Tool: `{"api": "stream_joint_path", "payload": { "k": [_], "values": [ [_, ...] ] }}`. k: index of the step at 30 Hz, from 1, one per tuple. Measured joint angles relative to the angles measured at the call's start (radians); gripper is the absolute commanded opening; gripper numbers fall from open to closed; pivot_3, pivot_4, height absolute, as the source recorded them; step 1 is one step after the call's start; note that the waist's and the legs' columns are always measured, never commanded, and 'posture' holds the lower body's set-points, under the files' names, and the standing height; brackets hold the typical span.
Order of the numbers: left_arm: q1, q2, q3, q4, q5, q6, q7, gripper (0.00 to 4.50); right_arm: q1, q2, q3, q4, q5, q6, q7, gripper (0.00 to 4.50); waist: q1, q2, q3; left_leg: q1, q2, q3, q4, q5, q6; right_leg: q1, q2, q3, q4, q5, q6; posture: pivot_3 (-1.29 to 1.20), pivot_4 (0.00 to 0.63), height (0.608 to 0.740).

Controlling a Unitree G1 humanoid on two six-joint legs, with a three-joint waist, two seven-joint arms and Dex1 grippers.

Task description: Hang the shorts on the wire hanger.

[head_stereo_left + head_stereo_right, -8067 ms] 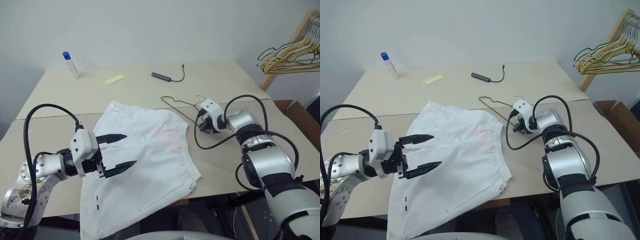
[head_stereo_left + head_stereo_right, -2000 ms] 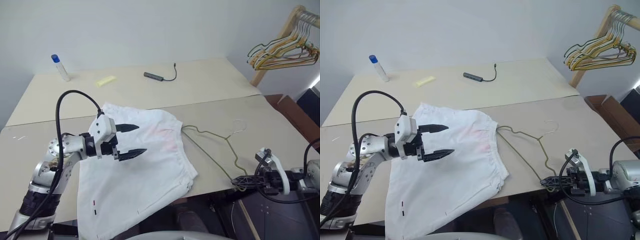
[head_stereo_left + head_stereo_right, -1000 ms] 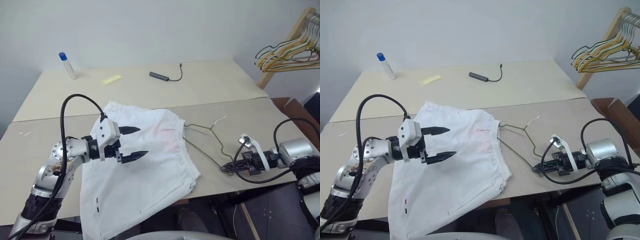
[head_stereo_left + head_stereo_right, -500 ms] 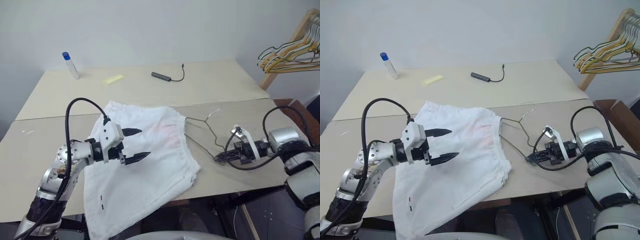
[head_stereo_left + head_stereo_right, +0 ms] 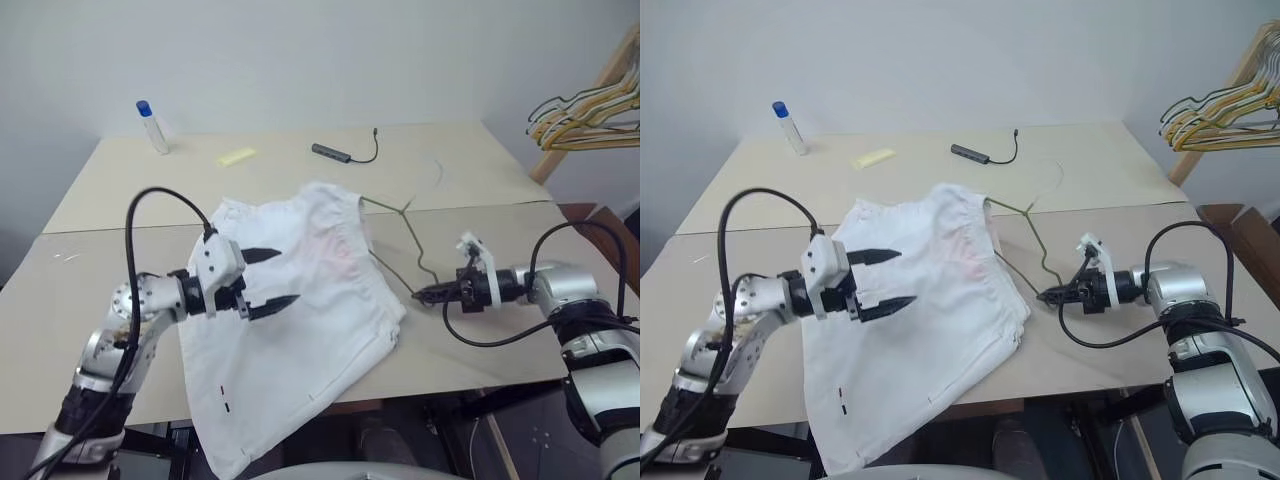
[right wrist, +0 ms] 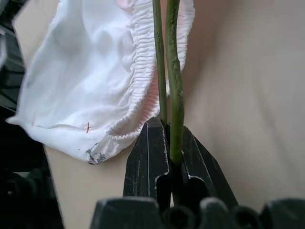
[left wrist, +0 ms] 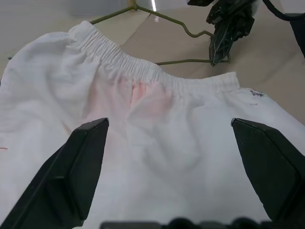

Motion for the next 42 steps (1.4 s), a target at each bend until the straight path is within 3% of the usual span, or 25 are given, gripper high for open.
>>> {"api": "stream_joint_path", "payload": {
  "k": [5, 12, 15, 20, 28, 31, 42],
  "values": [
    [-0.123, 0.032, 0.081, 0.061, -0.06, -0.01, -0.046, 4.46, 0.026, -0.016, -0.017, -0.21, -0.055, -0.022, -0.064, 0.0, -0.004, 0.0, 0.0, -0.004, 0.0, 0.001, 0.0, 0.0, 0.0, -0.005, 0.0, 0.001, 0.0, 0.0, 0.0, 0.04, 0.0, 0.74],
    [-0.357, 0.159, 0.179, 0.222, -0.158, -0.019, -0.25, 4.46, 0.027, -0.048, 0.032, -0.396, -0.166, -0.022, -0.097, 0.0, -0.002, 0.0, 0.0, -0.006, 0.0, 0.001, 0.001, 0.0, 0.0, -0.007, 0.0, 0.0, 0.001, 0.0, 0.0, 0.06, 0.0, 0.74],
    [-0.427, 0.203, 0.131, 0.329, -0.145, -0.053, -0.409, 4.46, 0.023, -0.029, 0.055, -0.434, -0.193, -0.021, -0.102, 0.0, -0.002, 0.0, 0.0, -0.006, 0.0, 0.001, 0.001, 0.0, 0.0, -0.006, 0.0, 0.0, 0.001, 0.0, 0.0, 0.06, 0.0, 0.74],
    [-0.546, 0.22, -0.033, 0.566, 0.0, -0.207, -0.609, 4.46, -0.001, 0.016, 0.091, -0.472, -0.223, -0.018, -0.109, 0.0, 0.0, 0.0, 0.0, -0.007, 0.0, 0.0, 0.002, 0.0, 0.0, -0.007, 0.001, 0.0, 0.001, 0.0, 0.0, 0.06, 0.0, 0.74],
    [-0.653, 0.215, -0.218, 0.762, 0.049, -0.326, -0.647, 4.46, -0.021, 0.039, 0.118, -0.52, -0.268, -0.012, -0.124, 0.0, 0.0, 0.0, 0.0, -0.016, 0.0, -0.001, 0.012, -0.001, 0.002, -0.013, 0.001, -0.001, 0.004, 0.0, 0.0, 0.04, 0.0, 0.74],
    [-0.677, 0.213, -0.275, 0.796, 0.032, -0.324, -0.647, 3.93, -0.021, 0.04, 0.119, -0.548, -0.27, 0.01, -0.122, 0.0, 0.0, 0.0, 0.0, -0.017, 0.0, -0.001, 0.014, -0.001, 0.002, -0.015, 0.001, -0.001, 0.008, 0.0, 0.001, 0.04, 0.0, 0.74],
    [-0.707, 0.158, -0.365, 0.859, 0.029, -0.358, -0.647, 0.34, -0.021, 0.038, 0.12, -0.622, -0.269, 0.064, -0.116, 0.0, -0.005, 0.0, 0.0, -0.018, 0.0, -0.001, 0.013, -0.001, 0.002, -0.017, 0.001, 0.0, 0.01, 0.0, 0.0, 0.01, 0.0, 0.74]
  ]
}}
